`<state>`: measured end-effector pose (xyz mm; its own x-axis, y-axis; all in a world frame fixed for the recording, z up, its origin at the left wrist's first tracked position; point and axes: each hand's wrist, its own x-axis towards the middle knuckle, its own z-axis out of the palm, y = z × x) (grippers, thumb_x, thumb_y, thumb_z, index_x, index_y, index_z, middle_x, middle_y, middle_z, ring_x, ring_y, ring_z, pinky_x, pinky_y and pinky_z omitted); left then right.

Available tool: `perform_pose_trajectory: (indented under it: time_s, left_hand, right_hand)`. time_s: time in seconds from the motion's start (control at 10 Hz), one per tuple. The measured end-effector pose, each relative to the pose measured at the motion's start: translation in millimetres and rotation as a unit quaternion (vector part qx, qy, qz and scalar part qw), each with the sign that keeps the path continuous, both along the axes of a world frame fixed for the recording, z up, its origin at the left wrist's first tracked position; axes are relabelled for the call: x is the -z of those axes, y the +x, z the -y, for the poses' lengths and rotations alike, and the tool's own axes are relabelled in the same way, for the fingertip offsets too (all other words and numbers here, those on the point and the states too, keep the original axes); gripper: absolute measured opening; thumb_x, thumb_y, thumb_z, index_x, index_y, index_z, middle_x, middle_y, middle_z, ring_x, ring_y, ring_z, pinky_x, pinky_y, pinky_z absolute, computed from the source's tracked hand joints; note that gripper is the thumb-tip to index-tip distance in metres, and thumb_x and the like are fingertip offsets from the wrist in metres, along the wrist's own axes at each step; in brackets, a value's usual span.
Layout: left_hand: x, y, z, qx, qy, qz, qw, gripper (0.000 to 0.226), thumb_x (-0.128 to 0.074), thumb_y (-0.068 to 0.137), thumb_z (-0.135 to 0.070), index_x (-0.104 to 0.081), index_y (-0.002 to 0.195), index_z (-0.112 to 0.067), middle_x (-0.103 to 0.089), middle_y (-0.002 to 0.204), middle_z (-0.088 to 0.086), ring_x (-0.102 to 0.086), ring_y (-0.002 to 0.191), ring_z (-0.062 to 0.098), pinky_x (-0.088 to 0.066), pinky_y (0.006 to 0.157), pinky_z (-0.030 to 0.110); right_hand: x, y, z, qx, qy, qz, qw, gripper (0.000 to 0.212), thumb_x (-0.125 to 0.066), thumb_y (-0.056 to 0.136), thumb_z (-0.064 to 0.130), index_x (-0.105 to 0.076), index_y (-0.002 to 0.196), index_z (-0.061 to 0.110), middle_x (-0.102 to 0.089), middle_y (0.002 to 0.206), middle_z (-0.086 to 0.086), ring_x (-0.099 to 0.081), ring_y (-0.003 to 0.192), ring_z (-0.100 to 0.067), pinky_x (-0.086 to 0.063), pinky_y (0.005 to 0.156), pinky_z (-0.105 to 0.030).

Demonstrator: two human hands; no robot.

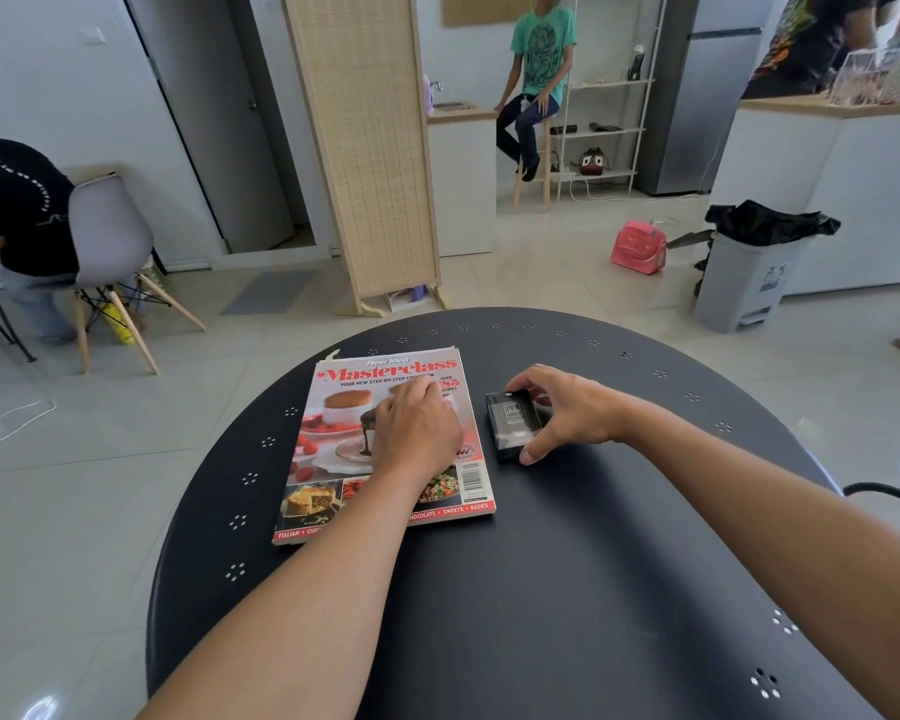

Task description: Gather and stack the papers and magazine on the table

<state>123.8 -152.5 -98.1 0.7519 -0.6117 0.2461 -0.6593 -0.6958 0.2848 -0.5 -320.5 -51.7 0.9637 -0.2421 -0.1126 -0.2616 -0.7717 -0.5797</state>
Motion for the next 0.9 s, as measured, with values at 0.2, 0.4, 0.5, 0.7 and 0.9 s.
perform_pose_trajectory:
  time_s: [0.2, 0.4, 0.5, 0.7, 0.9]
  left_hand:
    - [-0.2, 0.3, -1.0, 0.003, -0.006, 0.008, 1.0, 0.031, -0.032, 0.098, -0.026, -0.055, 0.115, -0.012, -0.056, 0.129, 0.001, -0.048, 0.121, 0.023, -0.035, 0.103, 0.042]
    - [-0.2, 0.2, -1.2, 0.006, -0.008, 0.007, 1.0, 0.029, -0.032, 0.098, -0.025, -0.055, 0.111, -0.013, -0.055, 0.128, 0.001, -0.047, 0.121, 0.023, -0.035, 0.103, 0.043]
    - [0.8, 0.7, -1.1, 0.008, -0.011, 0.006, 1.0, 0.029, -0.032, 0.098, -0.026, -0.054, 0.113, -0.013, -0.055, 0.129, 0.001, -0.047, 0.122, 0.023, -0.035, 0.104, 0.044]
    - [-0.7, 0.2, -0.8, 0.009, -0.012, 0.006, 1.0, 0.027, -0.033, 0.099, -0.025, -0.054, 0.109, -0.013, -0.056, 0.124, 0.0, -0.048, 0.118, 0.022, -0.036, 0.102, 0.043]
    - [-11.7, -2.3, 5.8, -0.004, 0.052, 0.033, 0.998, 0.033, -0.034, 0.098, -0.026, -0.054, 0.122, -0.014, -0.054, 0.135, 0.005, -0.048, 0.124, 0.022, -0.023, 0.109, 0.053]
  right_hand:
    - [2.0, 1.9, 0.2, -0.005, -0.007, -0.007, 1.0, 0.088, -0.091, 0.062, 0.031, -0.046, 0.136, 0.023, -0.051, 0.13, 0.006, -0.05, 0.115, -0.016, -0.042, 0.095, -0.027]
    - [2.9, 3.0, 0.8, -0.006, -0.007, -0.02, 1.0, 0.088, -0.091, 0.062, 0.032, -0.045, 0.137, 0.022, -0.05, 0.132, 0.006, -0.049, 0.115, -0.015, -0.039, 0.091, -0.024]
    - [2.7, 3.8, 0.8, -0.009, -0.011, -0.028, 1.0, 0.09, -0.091, 0.062, 0.032, -0.045, 0.138, 0.022, -0.05, 0.134, 0.004, -0.049, 0.119, -0.017, -0.04, 0.095, -0.026]
    - [2.9, 1.6, 1.3, -0.011, 0.018, -0.016, 1.0, 0.115, -0.094, 0.058, 0.033, -0.026, 0.151, 0.026, -0.037, 0.149, 0.0, -0.037, 0.138, -0.02, -0.034, 0.114, -0.037]
    - [-36.4, -15.7, -7.4, 0.003, 0.095, 0.143, 0.985, 0.121, -0.086, 0.053, 0.056, -0.022, 0.153, 0.031, -0.037, 0.15, 0.003, -0.033, 0.141, -0.015, -0.031, 0.118, -0.047]
